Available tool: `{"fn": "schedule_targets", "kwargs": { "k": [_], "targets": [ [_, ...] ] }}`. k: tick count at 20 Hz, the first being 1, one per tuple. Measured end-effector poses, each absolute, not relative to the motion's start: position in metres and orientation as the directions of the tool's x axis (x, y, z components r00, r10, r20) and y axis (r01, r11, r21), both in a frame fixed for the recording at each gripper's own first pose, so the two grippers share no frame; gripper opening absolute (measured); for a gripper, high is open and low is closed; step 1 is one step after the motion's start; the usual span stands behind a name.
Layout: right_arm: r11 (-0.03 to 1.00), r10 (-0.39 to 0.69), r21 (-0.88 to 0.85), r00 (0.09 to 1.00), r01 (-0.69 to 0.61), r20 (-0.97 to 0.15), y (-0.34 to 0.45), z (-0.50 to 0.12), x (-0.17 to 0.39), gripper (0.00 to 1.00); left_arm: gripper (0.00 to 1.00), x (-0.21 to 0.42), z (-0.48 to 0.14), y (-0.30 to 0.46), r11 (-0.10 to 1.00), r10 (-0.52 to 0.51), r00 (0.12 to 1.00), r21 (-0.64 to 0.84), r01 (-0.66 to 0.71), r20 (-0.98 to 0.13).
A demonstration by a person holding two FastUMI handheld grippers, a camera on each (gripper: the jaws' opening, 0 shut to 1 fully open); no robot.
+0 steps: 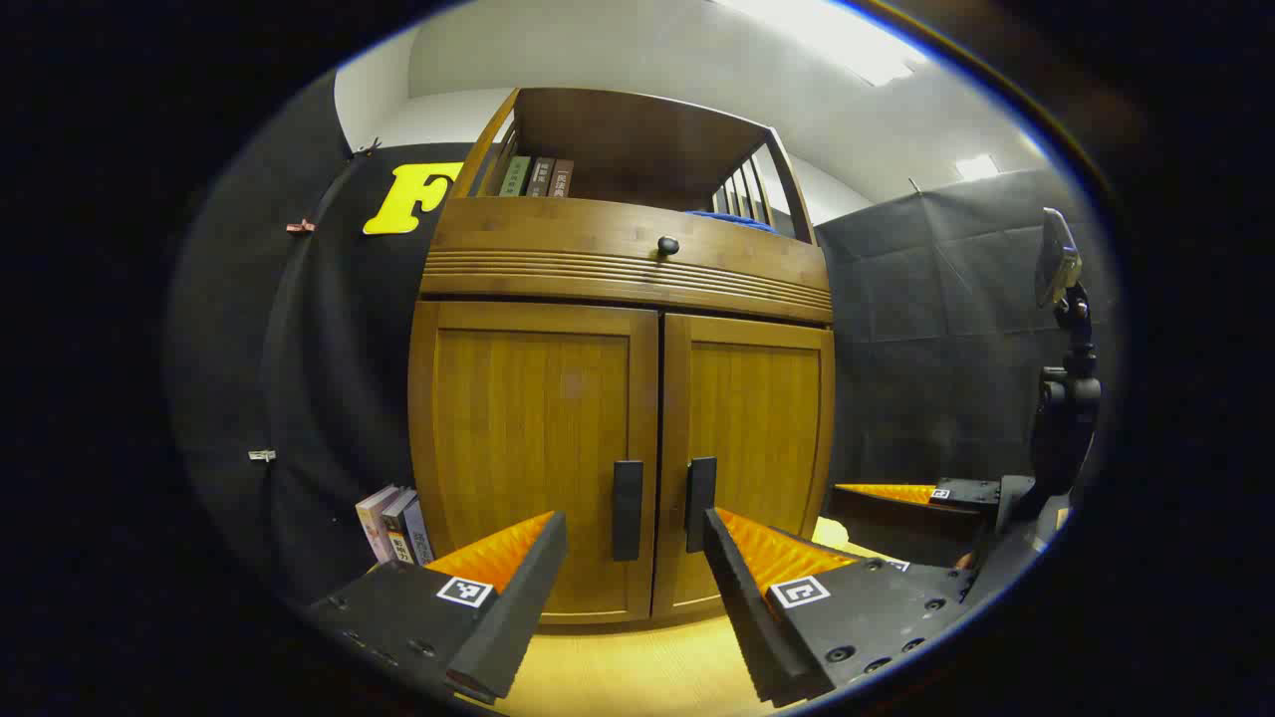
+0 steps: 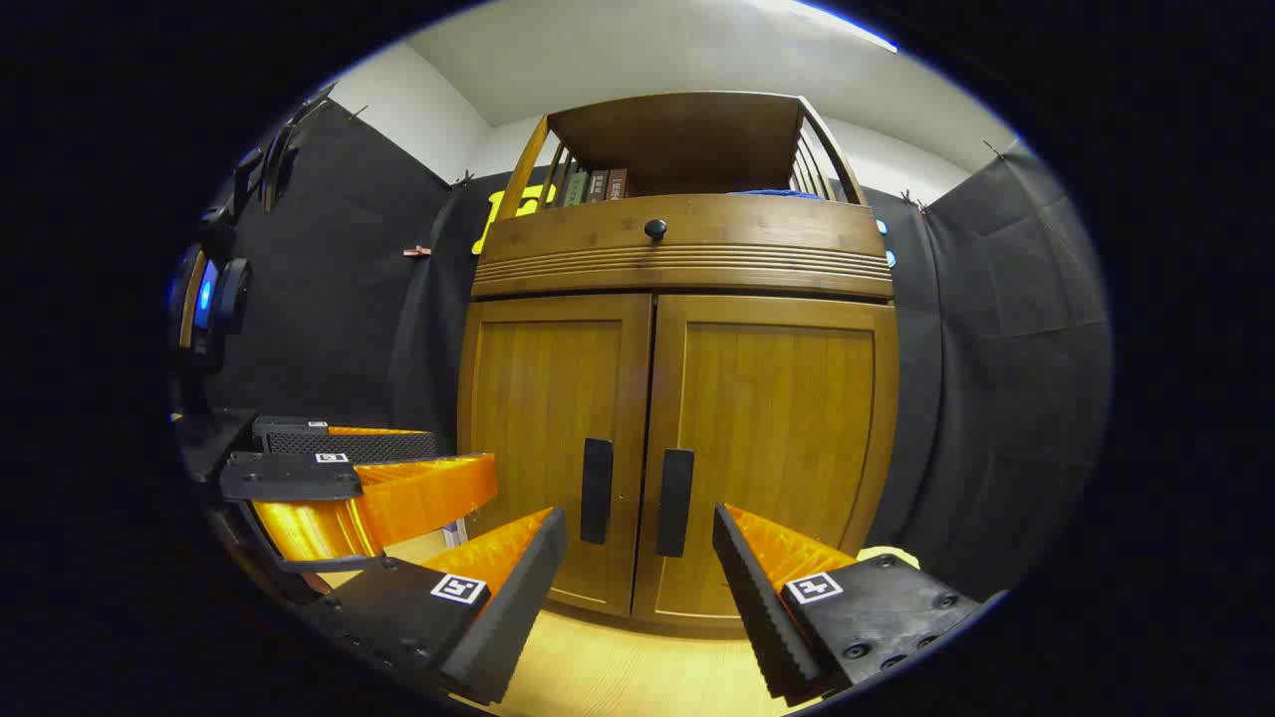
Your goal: Open the right door of the double-door shoe cabinet with the right hand, and open the left door with the left hand.
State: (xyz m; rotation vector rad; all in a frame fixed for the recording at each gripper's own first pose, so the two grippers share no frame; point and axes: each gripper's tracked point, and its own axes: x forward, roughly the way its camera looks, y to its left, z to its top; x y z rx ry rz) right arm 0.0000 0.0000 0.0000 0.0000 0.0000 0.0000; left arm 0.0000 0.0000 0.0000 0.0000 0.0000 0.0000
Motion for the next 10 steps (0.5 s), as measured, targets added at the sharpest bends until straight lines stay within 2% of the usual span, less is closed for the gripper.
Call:
{"fn": "schedule_targets", "kwargs": {
  "k": [1,2,3,4,10],
  "targets": [
    [1.000,-0.008,-0.001,1.000,0.008,0.007,-0.002,0.002,0.000,0.93,0.86,-0.001,0.001,-0.001,1.000,0.001,1.000,-0.002,-0.001,0.001],
    [1.000,-0.014,0.003,1.000,0.014,0.017,-0.003,0.005,-0.001,0.93,0.82,-0.002,0.001,-0.002,1.000,0.003,1.000,0.001,-0.003,-0.001],
    [1.000,-0.023,0.012,0.999,0.023,0.024,-0.006,0.006,-0.001,0.93,0.82,-0.004,0.000,-0.002,1.000,0.006,1.000,0.007,-0.006,-0.002],
    [0.999,-0.026,0.022,0.999,0.025,0.027,-0.007,0.007,-0.003,0.93,0.86,-0.004,-0.001,-0.004,1.000,0.006,1.000,0.015,-0.006,-0.008],
    [0.999,-0.049,0.011,0.998,0.049,0.043,-0.009,0.013,-0.010,0.93,0.86,-0.007,-0.006,-0.014,1.000,-0.005,1.000,0.022,0.006,-0.012]
  ]
}}
